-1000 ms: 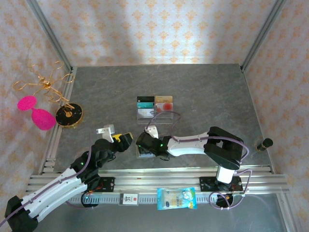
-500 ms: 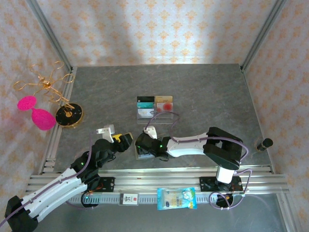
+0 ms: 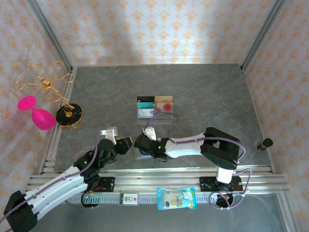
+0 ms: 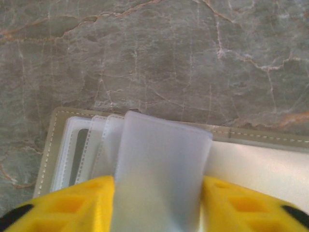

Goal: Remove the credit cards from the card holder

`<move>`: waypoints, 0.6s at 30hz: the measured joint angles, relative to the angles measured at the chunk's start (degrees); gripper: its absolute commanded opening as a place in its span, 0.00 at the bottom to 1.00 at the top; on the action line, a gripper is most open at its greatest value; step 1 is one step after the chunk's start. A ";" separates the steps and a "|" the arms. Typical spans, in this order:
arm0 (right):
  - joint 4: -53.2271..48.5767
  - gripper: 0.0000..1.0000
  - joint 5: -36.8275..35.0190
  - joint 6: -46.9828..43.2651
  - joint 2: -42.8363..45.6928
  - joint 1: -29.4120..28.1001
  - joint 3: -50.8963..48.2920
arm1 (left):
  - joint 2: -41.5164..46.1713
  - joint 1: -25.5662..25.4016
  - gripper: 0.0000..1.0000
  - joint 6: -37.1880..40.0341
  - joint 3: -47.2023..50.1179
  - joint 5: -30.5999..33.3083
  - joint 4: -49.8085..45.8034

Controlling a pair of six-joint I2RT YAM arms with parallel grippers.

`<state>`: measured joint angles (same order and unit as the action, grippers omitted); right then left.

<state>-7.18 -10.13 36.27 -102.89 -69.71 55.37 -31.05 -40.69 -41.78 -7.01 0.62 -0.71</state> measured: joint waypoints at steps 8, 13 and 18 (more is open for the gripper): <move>0.96 0.77 0.07 -0.35 0.55 -0.28 -0.74 | -4.50 0.00 0.57 -0.15 0.66 -1.64 1.60; -1.25 0.79 0.02 -0.98 1.51 -0.39 -0.50 | 0.50 0.00 0.64 -0.15 -0.46 -0.31 0.35; -3.56 0.79 0.00 -1.25 1.51 -1.27 1.25 | 3.76 0.00 0.64 -0.15 -2.32 1.44 -0.52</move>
<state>-10.74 -10.13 35.03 -101.38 -70.98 56.62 -27.29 -40.69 -41.93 -9.32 2.07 -1.23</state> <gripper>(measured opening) 0.792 0.642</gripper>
